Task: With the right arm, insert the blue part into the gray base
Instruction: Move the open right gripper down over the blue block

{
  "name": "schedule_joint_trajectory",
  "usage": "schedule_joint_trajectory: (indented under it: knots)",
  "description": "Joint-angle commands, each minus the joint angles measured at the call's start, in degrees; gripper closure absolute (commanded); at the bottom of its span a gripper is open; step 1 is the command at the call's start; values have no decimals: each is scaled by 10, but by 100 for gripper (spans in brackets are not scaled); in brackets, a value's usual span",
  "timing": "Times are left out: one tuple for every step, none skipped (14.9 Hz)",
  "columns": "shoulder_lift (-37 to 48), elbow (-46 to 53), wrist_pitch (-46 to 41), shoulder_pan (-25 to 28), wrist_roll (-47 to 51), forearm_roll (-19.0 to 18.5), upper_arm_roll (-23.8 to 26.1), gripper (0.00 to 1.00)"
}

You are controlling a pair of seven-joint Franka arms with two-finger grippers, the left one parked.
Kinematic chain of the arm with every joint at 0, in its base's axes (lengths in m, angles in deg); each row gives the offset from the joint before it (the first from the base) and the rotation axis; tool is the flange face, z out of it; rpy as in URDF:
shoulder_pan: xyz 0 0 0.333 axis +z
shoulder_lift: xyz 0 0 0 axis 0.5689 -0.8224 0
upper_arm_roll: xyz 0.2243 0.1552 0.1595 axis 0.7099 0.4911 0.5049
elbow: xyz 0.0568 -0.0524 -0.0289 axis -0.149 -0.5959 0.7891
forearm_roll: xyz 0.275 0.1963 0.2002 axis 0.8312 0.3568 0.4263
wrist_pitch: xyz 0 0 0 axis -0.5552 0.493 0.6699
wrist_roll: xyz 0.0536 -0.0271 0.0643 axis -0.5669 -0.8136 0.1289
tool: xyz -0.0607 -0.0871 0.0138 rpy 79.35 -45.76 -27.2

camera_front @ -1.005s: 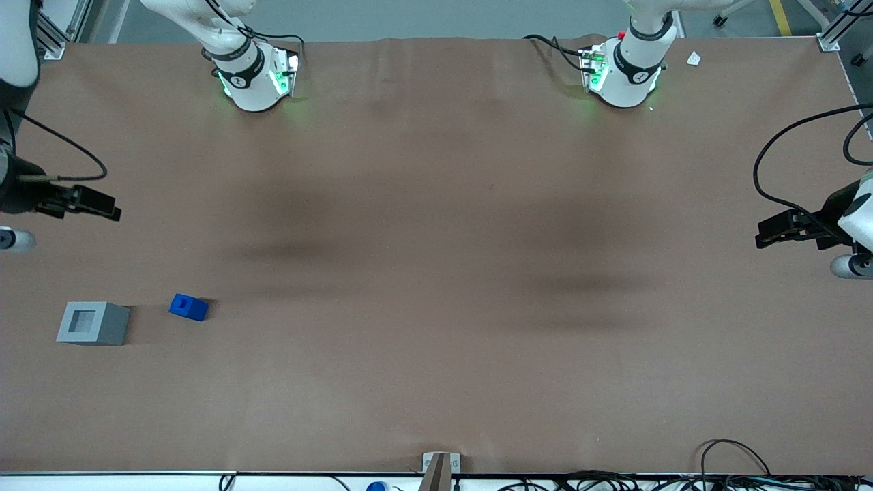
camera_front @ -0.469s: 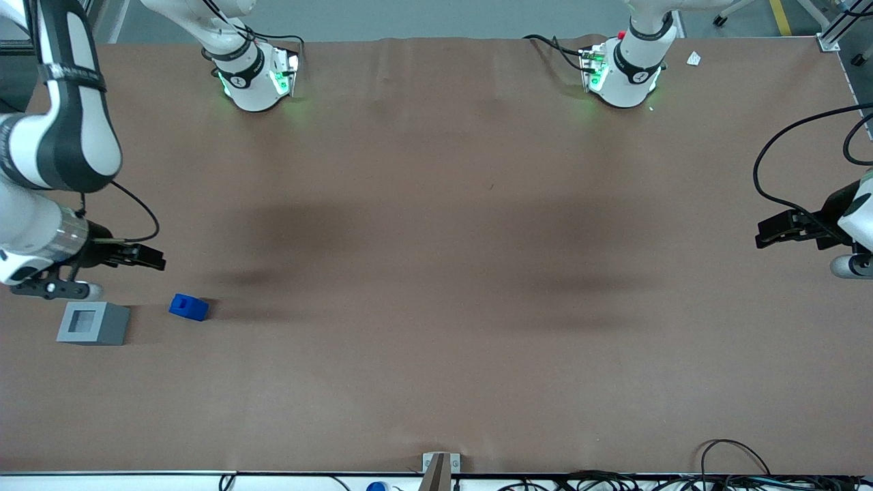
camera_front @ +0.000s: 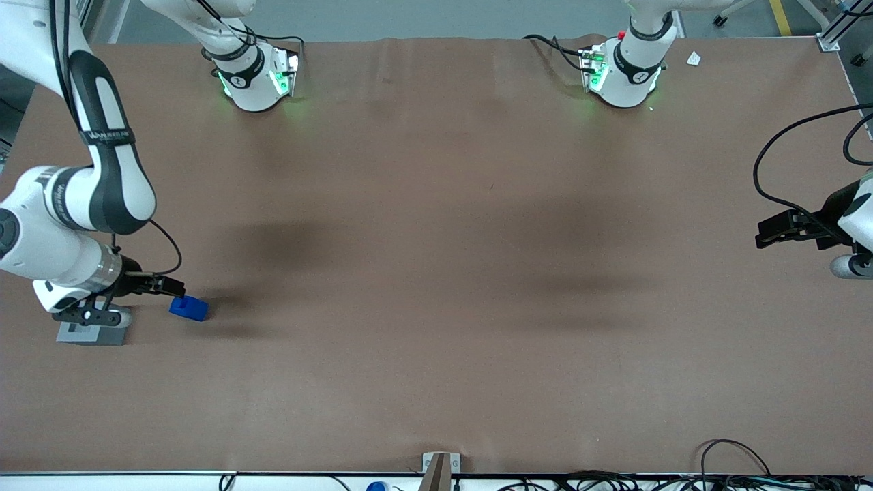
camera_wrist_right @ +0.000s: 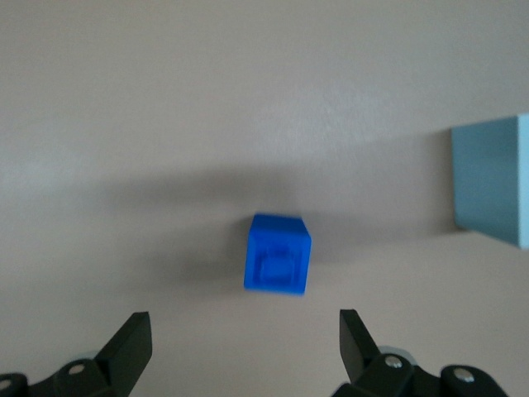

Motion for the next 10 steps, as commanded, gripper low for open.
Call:
schedule_joint_trajectory:
  knots:
    - [-45,32,22,-16,6,20,6,0]
    - [-54,39,22,-18,5,22,6,0]
    - [-62,42,23,-20,6,22,6,0]
    - [-72,45,24,-26,13,23,6,0]
    - [-85,55,24,-30,30,24,6,0]
    - [-93,61,19,-35,49,23,7,0]
    - [-94,62,18,-33,74,23,7,0]
    - [-94,62,16,-29,97,22,7,0]
    - [-94,62,12,-19,114,22,7,0]
    - [-94,63,3,-11,125,21,7,0]
